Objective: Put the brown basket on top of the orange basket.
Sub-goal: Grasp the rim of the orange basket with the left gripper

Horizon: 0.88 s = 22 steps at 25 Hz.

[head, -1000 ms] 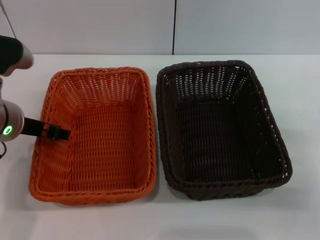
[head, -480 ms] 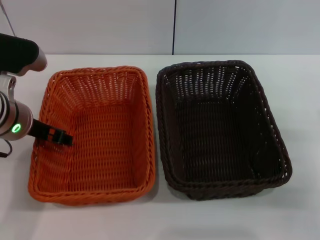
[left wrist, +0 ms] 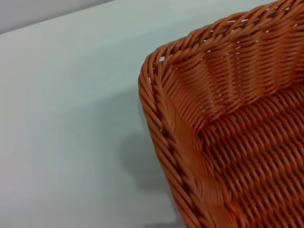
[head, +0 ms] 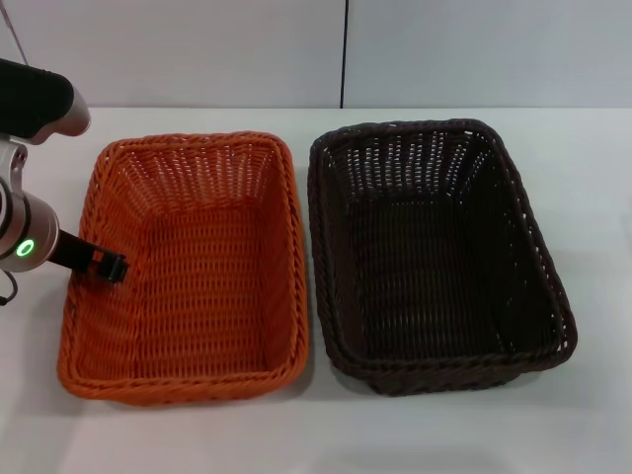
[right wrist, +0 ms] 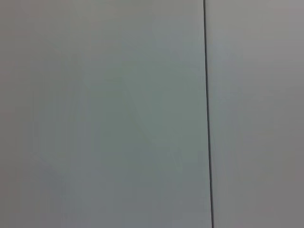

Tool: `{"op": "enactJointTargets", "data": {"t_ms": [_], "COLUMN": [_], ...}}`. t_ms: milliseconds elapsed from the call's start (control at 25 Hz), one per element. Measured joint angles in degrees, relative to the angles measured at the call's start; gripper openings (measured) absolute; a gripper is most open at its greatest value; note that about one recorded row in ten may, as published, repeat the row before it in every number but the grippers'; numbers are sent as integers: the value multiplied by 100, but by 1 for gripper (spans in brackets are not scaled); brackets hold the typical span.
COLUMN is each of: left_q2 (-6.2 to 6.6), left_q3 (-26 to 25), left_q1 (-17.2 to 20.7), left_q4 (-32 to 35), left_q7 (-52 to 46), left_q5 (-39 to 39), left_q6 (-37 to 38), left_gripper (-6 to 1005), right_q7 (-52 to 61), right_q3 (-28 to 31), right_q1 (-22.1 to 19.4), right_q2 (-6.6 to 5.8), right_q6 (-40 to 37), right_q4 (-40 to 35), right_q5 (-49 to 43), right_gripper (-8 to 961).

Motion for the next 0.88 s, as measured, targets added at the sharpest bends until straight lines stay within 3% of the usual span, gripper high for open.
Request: {"op": "enactJointTargets", "data": {"t_ms": [160,560,880], "left_q2": [0,0,0], "left_q3": [-22,-214,-791], "left_q1": [-13,-30,-59], "left_q4": [2,21,-245], "left_q7": [64,294,1556], "left_q5": [0,2,-78], "left_q6": [12,58,81], "left_gripper": [395,336,327], "right_q7": [0,0,0], "right_q3": [3,1,0], "right_q1": [7,27,34], "right_q2": [0,-1,7], "right_q6": [1,4,4], "right_q4": [10,9,-39], "right_q5": [0,0,0], "right_gripper": [702,702,701]}}
